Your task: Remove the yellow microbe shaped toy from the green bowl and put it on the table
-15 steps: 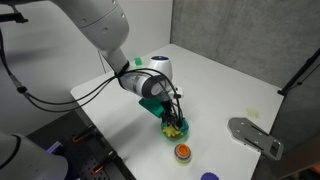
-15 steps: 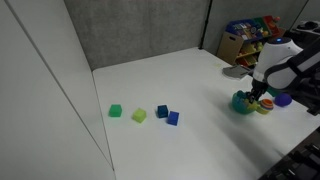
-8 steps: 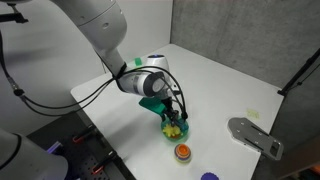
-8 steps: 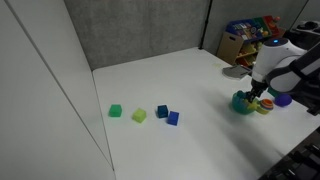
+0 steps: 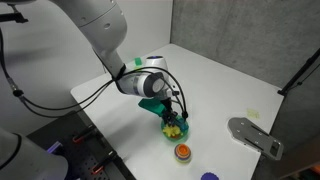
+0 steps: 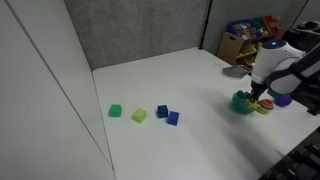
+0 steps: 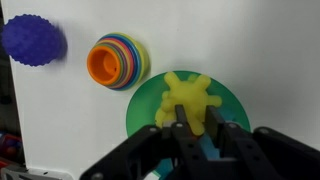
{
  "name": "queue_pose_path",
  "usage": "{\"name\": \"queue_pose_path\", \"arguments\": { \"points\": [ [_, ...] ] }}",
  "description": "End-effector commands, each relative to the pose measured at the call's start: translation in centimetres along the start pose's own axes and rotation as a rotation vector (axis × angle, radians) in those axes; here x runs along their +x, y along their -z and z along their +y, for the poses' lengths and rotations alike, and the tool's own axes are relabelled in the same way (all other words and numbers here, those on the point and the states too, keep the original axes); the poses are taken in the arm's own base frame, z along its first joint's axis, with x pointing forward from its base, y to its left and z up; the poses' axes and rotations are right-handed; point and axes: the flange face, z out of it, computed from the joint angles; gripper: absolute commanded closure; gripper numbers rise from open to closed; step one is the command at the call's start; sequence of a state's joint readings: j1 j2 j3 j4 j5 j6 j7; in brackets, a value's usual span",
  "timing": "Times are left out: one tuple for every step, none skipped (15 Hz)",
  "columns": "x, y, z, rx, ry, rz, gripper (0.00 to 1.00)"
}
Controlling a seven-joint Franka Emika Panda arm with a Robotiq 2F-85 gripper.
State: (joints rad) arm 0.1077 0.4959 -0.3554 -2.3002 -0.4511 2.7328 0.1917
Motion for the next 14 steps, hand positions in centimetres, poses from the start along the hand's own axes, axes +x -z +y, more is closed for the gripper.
{"name": "queue_pose_path", "arguments": {
  "points": [
    [0.2,-0.1,0.1,-0.016,-0.002,0.018,0.41],
    [0.1,-0.2,0.1,-0.015,-0.002,0.017,0.34],
    [0.1,-0.3,0.1,-0.014,-0.002,0.015,0.25],
    [0.0,-0.4,0.0,-0.013,-0.001,0.015,0.16],
    [-0.1,-0.5,-0.1,-0.013,0.000,0.013,0.10],
    [-0.1,-0.6,-0.2,-0.014,0.002,0.013,0.01],
    [-0.1,-0.8,-0.3,-0.013,0.003,0.012,0.00],
    [-0.1,-1.1,-0.4,-0.015,0.005,0.012,0.00],
    [-0.1,-1.3,-0.4,-0.016,0.007,0.014,0.00],
    [-0.2,-1.5,-0.5,-0.017,0.008,0.017,0.25],
    [-0.2,-1.7,-0.6,-0.017,0.009,0.018,0.25],
    [-0.2,-2.0,-0.6,-0.018,0.012,0.018,0.33],
    [-0.2,-2.1,-0.7,-0.019,0.013,0.018,0.41],
    [-0.2,-2.3,-0.7,-0.021,0.015,0.019,0.51]
  ]
}}
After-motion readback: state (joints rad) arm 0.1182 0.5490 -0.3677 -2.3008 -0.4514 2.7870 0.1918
